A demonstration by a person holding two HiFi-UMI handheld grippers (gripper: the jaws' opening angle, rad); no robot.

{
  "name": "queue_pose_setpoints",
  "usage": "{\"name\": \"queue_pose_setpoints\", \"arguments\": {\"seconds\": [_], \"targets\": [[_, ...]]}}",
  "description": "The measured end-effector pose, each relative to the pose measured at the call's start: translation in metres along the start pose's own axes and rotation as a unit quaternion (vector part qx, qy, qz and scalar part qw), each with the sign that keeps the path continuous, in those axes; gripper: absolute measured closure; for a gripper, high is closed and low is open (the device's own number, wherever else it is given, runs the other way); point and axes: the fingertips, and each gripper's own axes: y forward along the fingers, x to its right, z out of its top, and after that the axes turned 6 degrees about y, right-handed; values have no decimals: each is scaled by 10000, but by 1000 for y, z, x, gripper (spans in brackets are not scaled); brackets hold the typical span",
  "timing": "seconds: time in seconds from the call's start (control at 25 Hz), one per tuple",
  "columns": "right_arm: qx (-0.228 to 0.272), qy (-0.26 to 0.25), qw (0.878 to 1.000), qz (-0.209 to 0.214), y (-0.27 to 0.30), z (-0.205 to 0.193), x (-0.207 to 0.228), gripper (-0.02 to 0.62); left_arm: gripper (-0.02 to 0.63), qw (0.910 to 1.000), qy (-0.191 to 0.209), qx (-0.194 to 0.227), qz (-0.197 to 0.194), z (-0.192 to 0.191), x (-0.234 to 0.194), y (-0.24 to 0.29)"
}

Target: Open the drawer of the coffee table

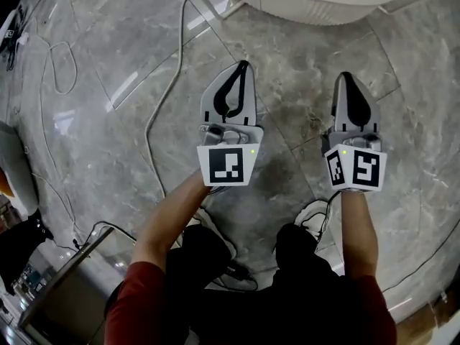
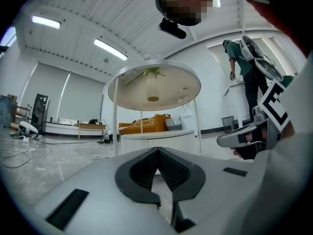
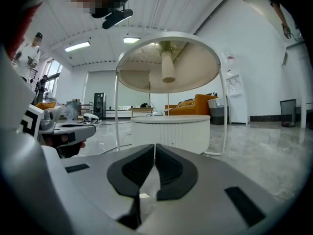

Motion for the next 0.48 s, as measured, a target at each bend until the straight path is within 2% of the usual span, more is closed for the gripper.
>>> {"name": "queue_pose_setpoints", "arguments": {"seconds": [0.16, 0.28, 0.4, 0.48], "targets": [[-231, 311, 9992, -3, -3, -13, 7, 572, 593, 9999, 66, 105, 17, 1, 6, -5], [-331, 753, 9965, 124, 6, -24, 11, 571, 594, 9999, -24, -119, 69, -9, 6, -4], [-438, 1655, 9849, 277, 22, -40, 17, 549, 593, 9997, -19, -145, 178, -12, 6, -3], [-424, 2540, 9654, 407, 33, -49, 24, 508, 594, 9995, -76, -205, 228, -16, 8, -3]]}}
